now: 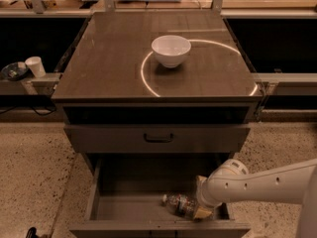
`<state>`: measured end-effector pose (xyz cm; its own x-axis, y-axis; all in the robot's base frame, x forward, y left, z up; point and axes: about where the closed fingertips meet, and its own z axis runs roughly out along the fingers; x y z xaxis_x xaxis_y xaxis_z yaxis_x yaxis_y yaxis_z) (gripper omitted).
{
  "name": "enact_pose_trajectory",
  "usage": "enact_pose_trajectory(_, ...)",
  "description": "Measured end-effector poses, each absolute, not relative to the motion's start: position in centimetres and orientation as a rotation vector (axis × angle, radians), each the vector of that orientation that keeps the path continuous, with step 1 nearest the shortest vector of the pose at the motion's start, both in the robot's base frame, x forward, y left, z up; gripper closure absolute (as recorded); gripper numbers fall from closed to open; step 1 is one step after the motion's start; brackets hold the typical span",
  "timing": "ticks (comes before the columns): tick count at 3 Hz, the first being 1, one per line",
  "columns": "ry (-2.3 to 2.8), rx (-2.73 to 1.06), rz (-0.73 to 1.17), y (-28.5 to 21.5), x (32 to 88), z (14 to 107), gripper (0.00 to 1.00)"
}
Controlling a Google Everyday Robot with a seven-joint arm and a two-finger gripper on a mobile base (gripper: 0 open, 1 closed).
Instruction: Place water bottle into middle drawer
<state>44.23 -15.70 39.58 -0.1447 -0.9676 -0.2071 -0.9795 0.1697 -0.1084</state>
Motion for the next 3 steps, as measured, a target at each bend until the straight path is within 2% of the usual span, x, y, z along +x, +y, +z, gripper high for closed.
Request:
enact_pose_trajectory(1, 2.214, -1.88, 0.071, -15.9, 44.3, 40.3, 0.16)
enact_pose_trajectory(2, 2.201, -1.85, 0.025, -17.1, 43.0, 43.2, 0.14)
enact_pose_trajectory(3, 2.134, -1.757, -0.058, -19.3, 36.1, 50.3, 0.0)
